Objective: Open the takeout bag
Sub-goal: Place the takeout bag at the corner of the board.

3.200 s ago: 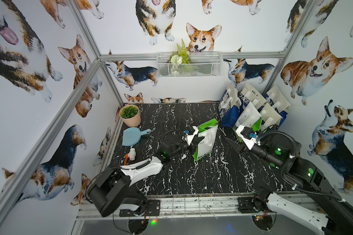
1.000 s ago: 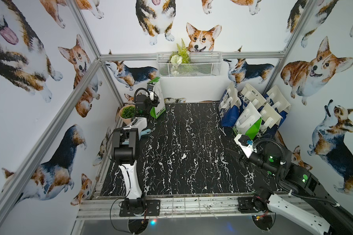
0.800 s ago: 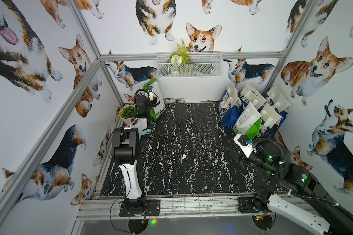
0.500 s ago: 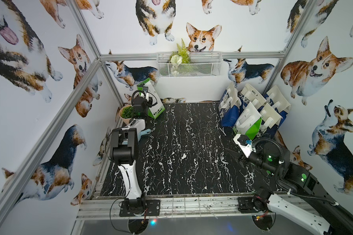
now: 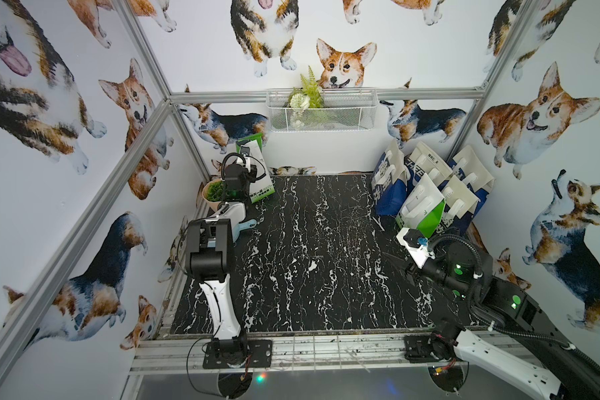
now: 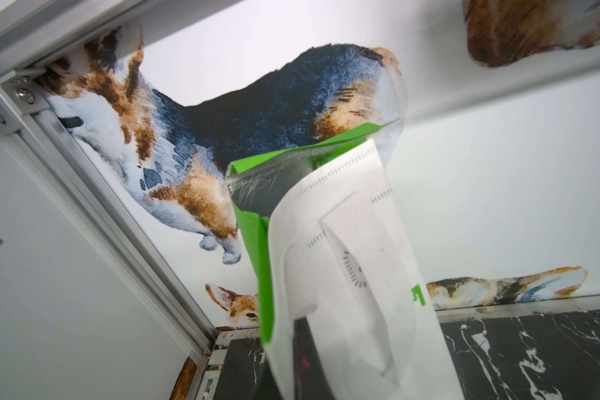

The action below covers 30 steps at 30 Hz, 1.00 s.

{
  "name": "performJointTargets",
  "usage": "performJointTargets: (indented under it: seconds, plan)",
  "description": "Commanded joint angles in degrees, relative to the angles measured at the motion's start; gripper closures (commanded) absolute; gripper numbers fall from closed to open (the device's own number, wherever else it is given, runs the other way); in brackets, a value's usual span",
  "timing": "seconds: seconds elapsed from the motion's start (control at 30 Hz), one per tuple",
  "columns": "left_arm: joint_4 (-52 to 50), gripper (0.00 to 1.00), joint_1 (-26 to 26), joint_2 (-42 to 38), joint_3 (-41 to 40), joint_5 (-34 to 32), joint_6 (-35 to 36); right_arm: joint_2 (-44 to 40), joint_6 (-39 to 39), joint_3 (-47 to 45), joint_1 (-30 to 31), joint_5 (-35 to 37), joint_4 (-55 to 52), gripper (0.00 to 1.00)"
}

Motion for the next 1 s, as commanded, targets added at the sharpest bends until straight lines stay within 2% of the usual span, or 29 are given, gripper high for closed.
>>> performJointTargets:
  seconds: [0.0, 0.2, 0.3, 0.4, 0.43, 0.53, 0.67, 0.77, 0.83, 0.87, 0.97]
  plan:
    - [3.2, 1.00, 0.1, -1.2, 0.2, -0.3, 2.0, -0.2, 0.7, -0.1, 0.3, -0.4, 1.4, 0.41]
    - [4.1, 1.00, 0.0, -1.9, -2.4, 1.7, 0.2, -0.3, 0.9, -0.1, 0.2, -0.7, 1.4, 0.41]
    - [4.9, 0.70, 0.0, -1.9, -4.5, 2.5, -0.6, -0.4, 0.9, 0.0, 0.3, -0.8, 1.4, 0.41]
    - [5.1, 0.46, -0.3, -2.0, -6.3, 3.0, -1.0, -0.6, 1.1, -0.2, 0.3, -0.9, 1.7, 0.41]
    - [4.8, 0.38, -0.7, -2.4, -6.9, 2.8, -1.0, -0.4, 1.3, -0.1, 0.3, -1.0, 1.8, 0.40]
    - [4.6, 0.26, -1.1, -4.9, -9.9, 1.4, -3.2, -0.1, 1.8, 0.0, 0.3, -1.4, 2.3, 0.40]
    - [1.6, 0.21, -1.5, -13.2, -16.2, 0.9, -10.7, 0.3, 3.3, -0.3, 0.3, -1.2, 3.2, 0.39]
    - [-4.9, 0.21, -2.2, -21.9, -20.7, 3.9, -16.6, 1.3, 4.9, -0.1, 0.2, 0.5, 3.8, 0.38]
    - [-14.1, 0.23, -2.6, -28.5, -22.4, 6.2, -21.9, 2.8, 7.4, 0.3, -0.1, 4.3, 4.0, 0.38]
    - [-17.2, 0.24, -2.7, -31.7, -23.5, 8.0, -23.8, 3.7, 8.9, 0.7, -0.3, 6.3, 4.0, 0.34]
    - [-26.2, 0.26, -3.7, -41.7, -28.3, 14.3, -30.0, 7.4, 13.6, 2.8, -1.1, 12.8, 3.4, 0.32]
